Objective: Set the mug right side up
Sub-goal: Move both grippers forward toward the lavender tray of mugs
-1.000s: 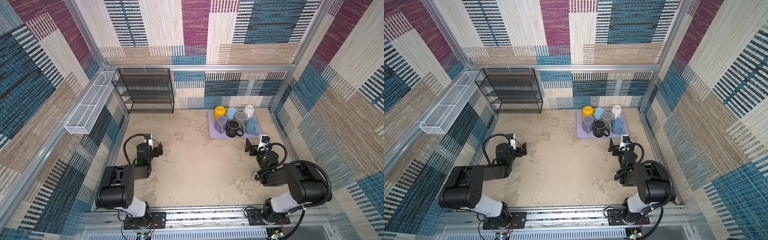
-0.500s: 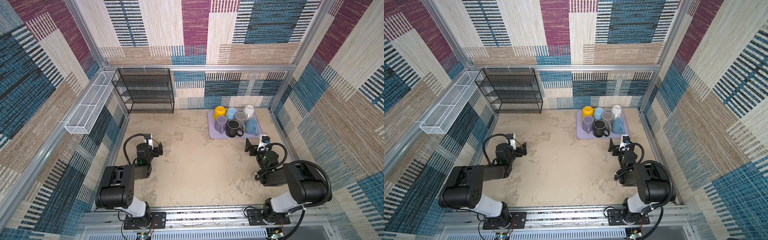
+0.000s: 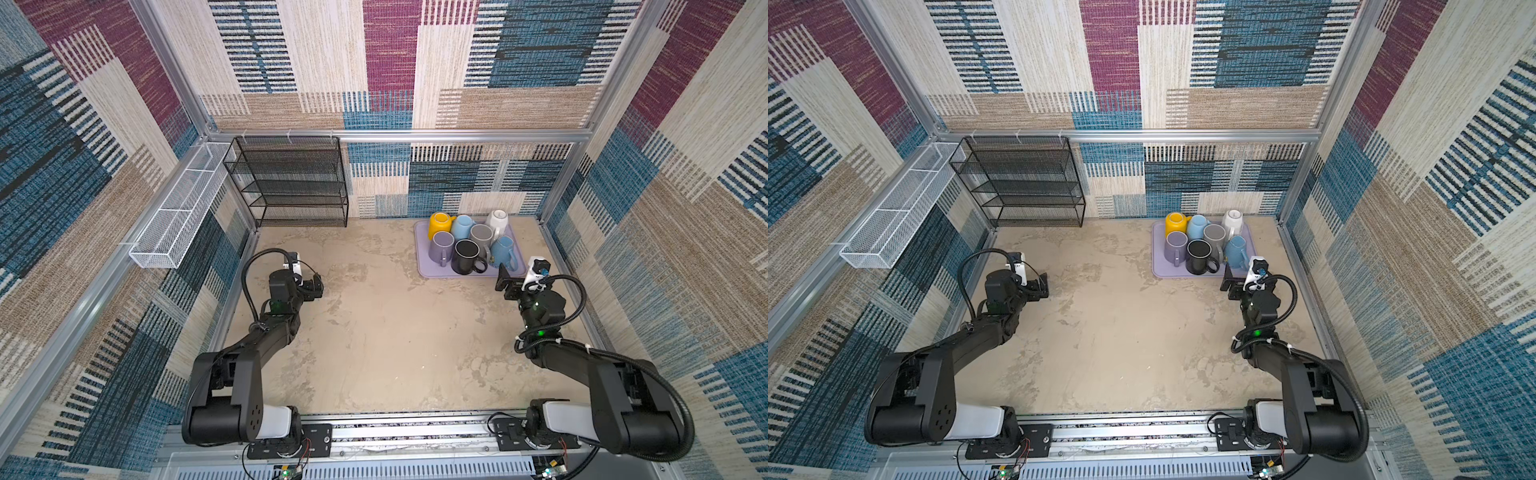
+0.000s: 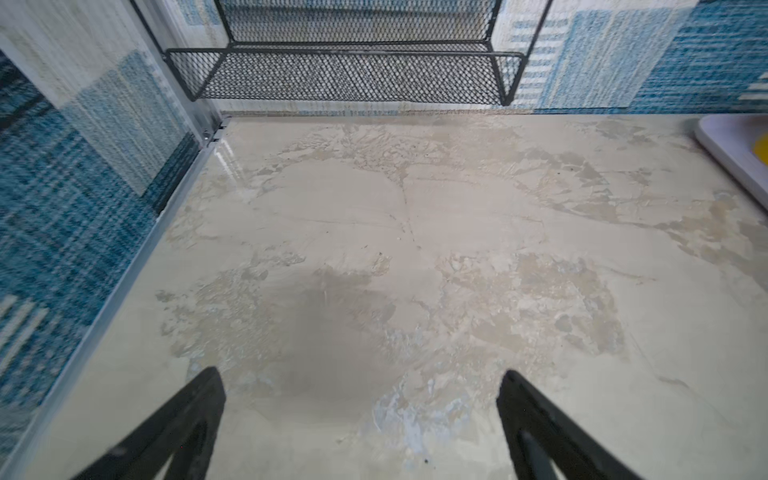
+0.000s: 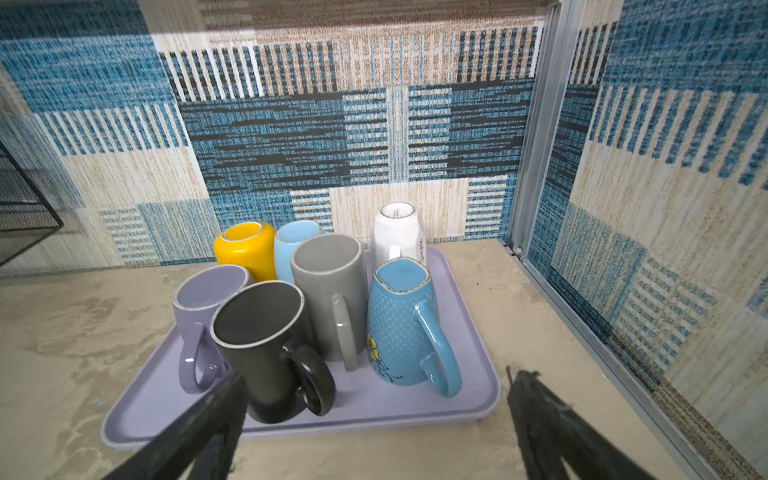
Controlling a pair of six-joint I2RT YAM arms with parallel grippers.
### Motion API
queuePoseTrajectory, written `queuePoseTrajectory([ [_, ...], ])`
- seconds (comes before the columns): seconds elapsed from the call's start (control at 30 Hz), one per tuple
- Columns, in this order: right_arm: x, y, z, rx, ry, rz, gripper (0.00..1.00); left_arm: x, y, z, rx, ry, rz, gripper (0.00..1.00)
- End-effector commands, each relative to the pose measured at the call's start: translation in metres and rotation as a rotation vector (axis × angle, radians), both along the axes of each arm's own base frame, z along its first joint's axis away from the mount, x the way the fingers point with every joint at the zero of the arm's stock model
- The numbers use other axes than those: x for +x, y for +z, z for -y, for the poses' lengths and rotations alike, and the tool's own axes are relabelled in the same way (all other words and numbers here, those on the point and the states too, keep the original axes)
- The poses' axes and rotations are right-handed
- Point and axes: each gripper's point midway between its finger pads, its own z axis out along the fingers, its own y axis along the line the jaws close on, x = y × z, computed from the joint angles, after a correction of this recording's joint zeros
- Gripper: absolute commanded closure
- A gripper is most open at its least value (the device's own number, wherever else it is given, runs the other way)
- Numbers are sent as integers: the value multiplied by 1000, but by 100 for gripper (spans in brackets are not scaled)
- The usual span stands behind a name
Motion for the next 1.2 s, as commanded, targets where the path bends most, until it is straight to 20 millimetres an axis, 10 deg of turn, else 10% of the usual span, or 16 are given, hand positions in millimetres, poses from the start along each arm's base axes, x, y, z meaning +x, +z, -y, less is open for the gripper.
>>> queuePoseTrajectory([
  [0.0,-5,4,7,66,-47,-50,0,-13,5,-6,-31,62,-105,1],
  [0.23,-33,69,21,111,-127,46,0,-9,83,36,-205,-38,-20,1],
  [0.53,-1,70,0,168,-20,-199,0,-19,180,146,-140,-334,155,1],
  [1.17,45,29,3,159,-23,-481,0,33,193,244,-281,-595,-16,1],
])
